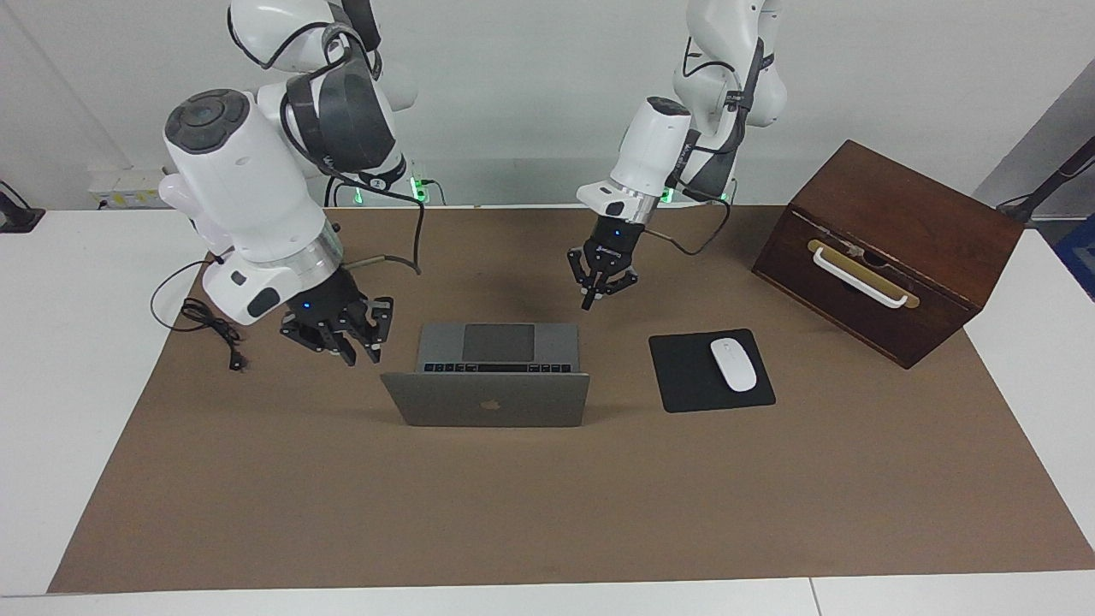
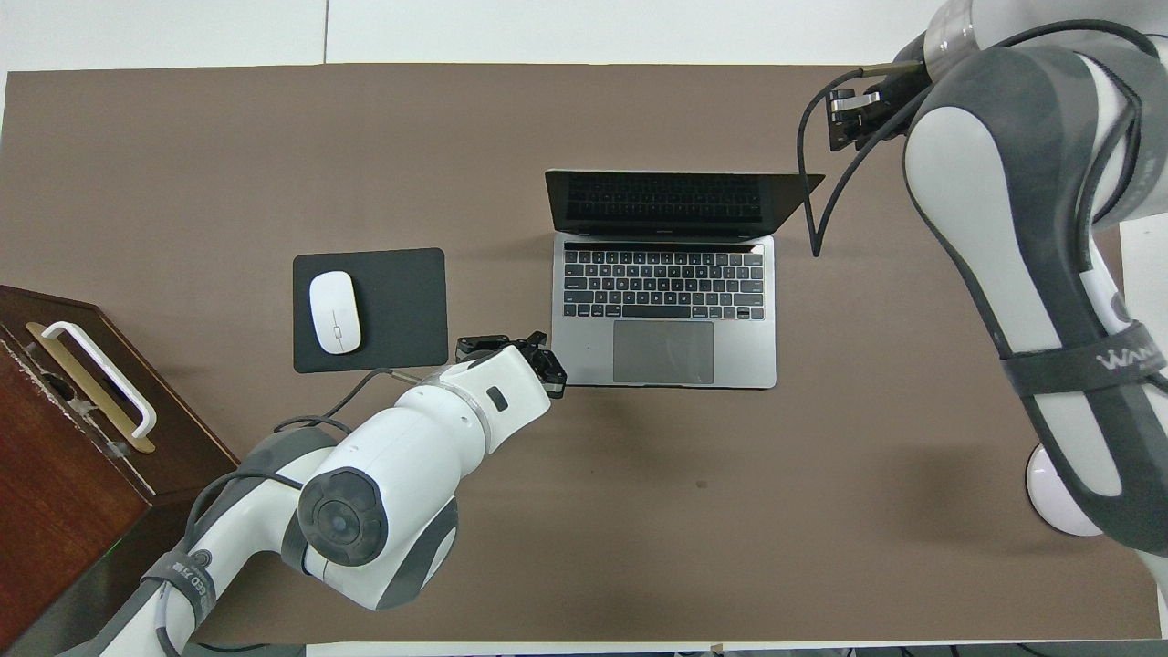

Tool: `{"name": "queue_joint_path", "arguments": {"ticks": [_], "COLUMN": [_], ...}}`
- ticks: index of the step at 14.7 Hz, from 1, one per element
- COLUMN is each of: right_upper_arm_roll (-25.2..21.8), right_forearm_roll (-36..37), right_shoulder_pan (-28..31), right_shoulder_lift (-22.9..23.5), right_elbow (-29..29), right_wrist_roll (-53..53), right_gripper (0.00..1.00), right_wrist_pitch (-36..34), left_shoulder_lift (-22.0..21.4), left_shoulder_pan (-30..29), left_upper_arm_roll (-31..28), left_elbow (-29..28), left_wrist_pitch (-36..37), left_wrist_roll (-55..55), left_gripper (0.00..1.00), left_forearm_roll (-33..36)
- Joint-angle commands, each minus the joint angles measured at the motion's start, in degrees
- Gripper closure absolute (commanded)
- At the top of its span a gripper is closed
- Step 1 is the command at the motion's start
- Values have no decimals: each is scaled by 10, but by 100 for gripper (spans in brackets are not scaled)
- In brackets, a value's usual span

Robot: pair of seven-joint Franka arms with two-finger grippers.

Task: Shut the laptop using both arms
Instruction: 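Hold the laptop base with the left gripper while the right gripper reaches the lid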

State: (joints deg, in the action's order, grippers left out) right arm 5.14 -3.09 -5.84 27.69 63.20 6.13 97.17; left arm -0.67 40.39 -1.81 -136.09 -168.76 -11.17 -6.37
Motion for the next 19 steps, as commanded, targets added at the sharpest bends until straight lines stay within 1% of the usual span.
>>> {"name": "queue_joint_path", "arguments": {"ticks": [1,10,13,15,17,19], "right_upper_arm_roll": [4,9,9,9,9,9], "right_forearm_roll": [10,-1,-23,-47,-53,-53], "right_shoulder_pan": [3,-28,-28,-26,-27,-26], "right_shoulder_lift": [35,57,61,61,61,65], "right_elbow": [-49,-35,-28,-7,3,12], "right_wrist_roll": [-10,-2,-2,-2,-2,-2], "right_gripper": [100,100,100,100,100,100], "right_wrist_pitch": [5,78,102,125,144,153], "left_shoulder_lift": [22,126,145,158,169,170], "left_shoulder_pan": [12,28,28,28,31,31], "left_upper_arm_roll": [-9,-10,-11,-11,-12,-11], "left_elbow": [5,25,31,34,34,33], "left_wrist_pitch": [-32,-125,-136,-147,-154,-154], "left_wrist_roll": [5,9,10,12,14,22], "left_gripper": [100,100,100,100,100,100], "left_forearm_roll": [-7,-6,-4,0,0,0]}}
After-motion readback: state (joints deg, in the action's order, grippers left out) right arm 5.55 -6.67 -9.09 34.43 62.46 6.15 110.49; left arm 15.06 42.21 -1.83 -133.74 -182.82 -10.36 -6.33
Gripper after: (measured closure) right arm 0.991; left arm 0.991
